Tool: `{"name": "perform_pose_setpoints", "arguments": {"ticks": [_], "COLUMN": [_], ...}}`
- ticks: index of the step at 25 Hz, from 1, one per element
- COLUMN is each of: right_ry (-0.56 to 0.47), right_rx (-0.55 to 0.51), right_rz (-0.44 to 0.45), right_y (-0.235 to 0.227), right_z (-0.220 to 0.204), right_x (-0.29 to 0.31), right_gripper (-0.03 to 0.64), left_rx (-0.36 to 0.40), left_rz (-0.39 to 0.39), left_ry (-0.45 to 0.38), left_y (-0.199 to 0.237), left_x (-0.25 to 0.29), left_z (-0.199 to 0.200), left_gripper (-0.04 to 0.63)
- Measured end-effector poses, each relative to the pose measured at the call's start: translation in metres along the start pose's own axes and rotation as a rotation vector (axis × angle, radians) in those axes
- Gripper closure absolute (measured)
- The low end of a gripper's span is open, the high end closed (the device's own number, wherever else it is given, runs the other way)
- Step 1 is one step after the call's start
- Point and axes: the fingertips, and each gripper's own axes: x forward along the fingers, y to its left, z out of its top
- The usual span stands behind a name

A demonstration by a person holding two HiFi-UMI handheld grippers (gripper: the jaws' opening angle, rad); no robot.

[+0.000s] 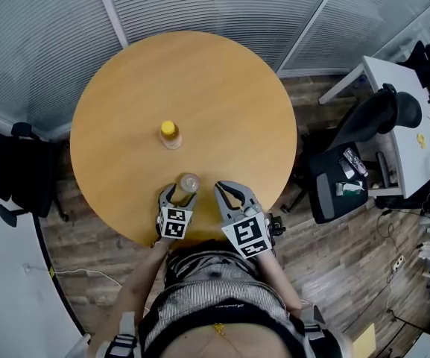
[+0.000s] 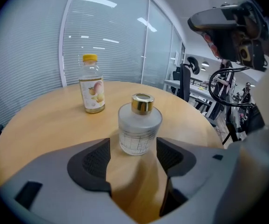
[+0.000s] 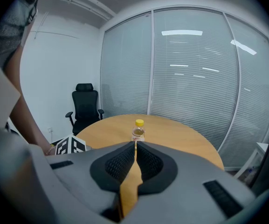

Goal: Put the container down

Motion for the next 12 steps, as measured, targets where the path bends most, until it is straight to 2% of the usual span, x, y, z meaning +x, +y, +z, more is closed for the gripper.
{"name": "perform_pose_setpoints", "arguments": {"ticks": [4, 9, 12], "right_ry": [-0.003, -0.009, -0.010], "right_rx": [0.001, -0.004, -0.008], "right_rz": [0.004, 0.011, 0.016], "right_y": [0.001, 0.003, 0.003], "right_z": [-0.001, 0.001, 0.000], "right_x": [-0.002, -0.004, -0.006], "right_gripper": [0.592, 0.592, 0.592], "left_rx": [-0.019, -0.050, -0.072], "left_rz": [0.010, 0.029, 0.040], "left_ry": [0.002, 0.005, -0.009], "left_y": [0.002, 0.003, 0.003], "left_x": [-0.009, -0.023, -0.029], "left_z": [-0.004, -0.007, -0.005], "left_gripper": [0.286, 0.385, 0.402]}}
